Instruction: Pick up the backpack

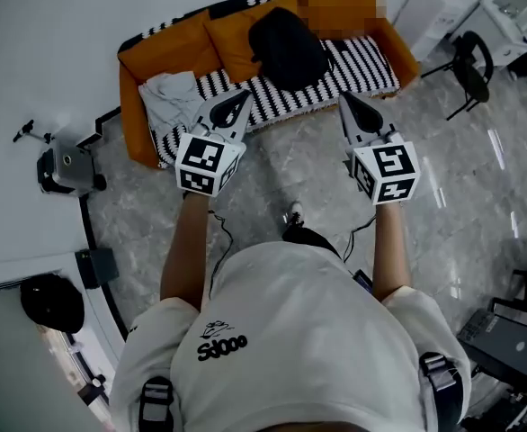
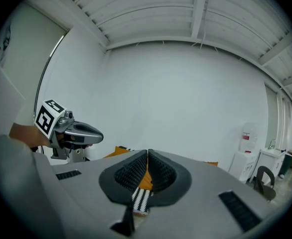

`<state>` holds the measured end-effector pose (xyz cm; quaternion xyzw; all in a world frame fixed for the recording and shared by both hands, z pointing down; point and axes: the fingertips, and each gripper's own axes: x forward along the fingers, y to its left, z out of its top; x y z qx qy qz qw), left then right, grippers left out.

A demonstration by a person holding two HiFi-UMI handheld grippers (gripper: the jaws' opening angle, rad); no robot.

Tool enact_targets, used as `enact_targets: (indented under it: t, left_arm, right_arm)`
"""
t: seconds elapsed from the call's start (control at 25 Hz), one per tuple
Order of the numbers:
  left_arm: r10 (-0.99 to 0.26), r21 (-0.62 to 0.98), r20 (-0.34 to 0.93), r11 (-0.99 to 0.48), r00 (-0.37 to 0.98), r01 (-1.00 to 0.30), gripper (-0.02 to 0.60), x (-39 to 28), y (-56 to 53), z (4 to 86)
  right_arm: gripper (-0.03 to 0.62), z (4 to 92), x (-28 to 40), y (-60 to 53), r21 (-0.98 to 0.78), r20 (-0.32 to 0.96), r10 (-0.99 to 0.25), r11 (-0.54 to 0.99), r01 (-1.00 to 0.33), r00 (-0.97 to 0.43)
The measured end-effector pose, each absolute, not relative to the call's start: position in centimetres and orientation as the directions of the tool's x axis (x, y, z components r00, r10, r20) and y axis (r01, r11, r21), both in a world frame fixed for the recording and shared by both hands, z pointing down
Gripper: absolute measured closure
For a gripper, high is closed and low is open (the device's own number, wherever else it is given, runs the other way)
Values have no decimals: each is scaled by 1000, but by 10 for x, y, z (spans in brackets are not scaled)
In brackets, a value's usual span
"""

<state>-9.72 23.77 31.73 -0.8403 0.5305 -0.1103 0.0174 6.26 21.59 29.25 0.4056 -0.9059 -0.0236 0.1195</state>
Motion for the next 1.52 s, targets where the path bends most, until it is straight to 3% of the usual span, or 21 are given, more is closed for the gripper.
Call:
enact_targets:
  t: [1.0, 1.52]
  left_arm:
    - [-901, -92, 233, -395, 366, -914, 557, -28, 32, 340]
    - [-864, 2, 266, -442, 427, -897, 557, -58, -77, 385]
  right_arm:
    - [559, 307, 119, 2, 90, 205, -664, 744, -662, -719]
    - [559, 342, 102, -100, 13, 247, -701, 693, -721, -669]
